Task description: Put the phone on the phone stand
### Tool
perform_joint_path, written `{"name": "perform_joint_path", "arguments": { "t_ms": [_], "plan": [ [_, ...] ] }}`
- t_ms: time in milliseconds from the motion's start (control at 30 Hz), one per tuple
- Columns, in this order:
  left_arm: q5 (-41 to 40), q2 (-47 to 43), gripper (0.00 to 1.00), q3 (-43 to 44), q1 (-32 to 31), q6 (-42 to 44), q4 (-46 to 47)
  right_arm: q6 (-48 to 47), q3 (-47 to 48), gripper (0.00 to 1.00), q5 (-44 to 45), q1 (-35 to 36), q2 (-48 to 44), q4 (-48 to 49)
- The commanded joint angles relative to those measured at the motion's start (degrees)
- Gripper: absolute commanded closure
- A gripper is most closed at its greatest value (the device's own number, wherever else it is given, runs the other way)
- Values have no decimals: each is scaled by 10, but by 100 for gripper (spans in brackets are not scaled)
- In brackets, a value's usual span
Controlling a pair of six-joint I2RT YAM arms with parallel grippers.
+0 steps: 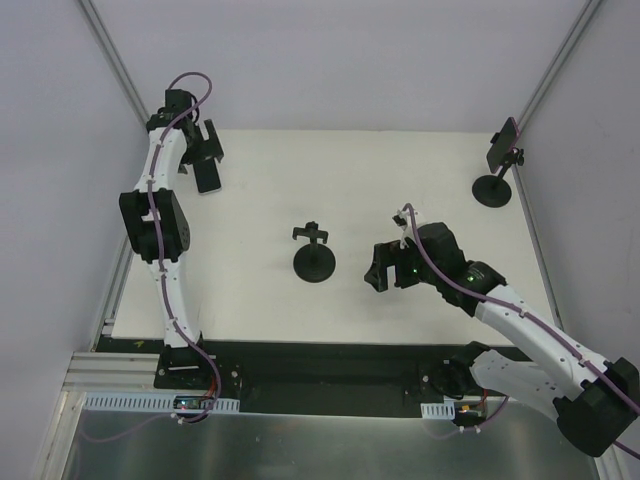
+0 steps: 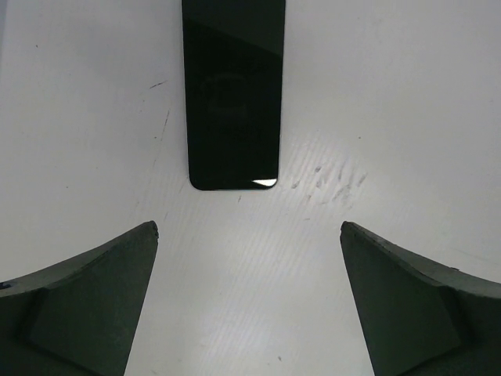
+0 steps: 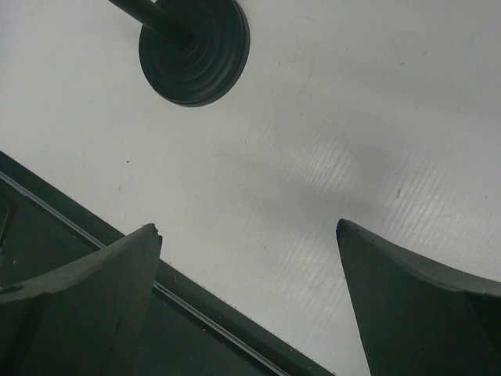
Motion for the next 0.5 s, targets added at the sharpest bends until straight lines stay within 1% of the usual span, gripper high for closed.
{"name": "perform_joint_path", "arguments": {
  "t_ms": [0,200,300,467],
  "plan": [
    [-48,45,1,45,-8,24,-49,1,0,4,-15,-7,1,26],
    [-99,74,2,51,-21,18,-57,2,-4,4,-23,-14,9,33],
    [-86,91,1,53,-24,11,-58,5,-8,4,-26,-17,11,37],
    [-92,117,1,57,-26,-1,-62,10,-12,4,-28,-20,8,41]
  ]
}}
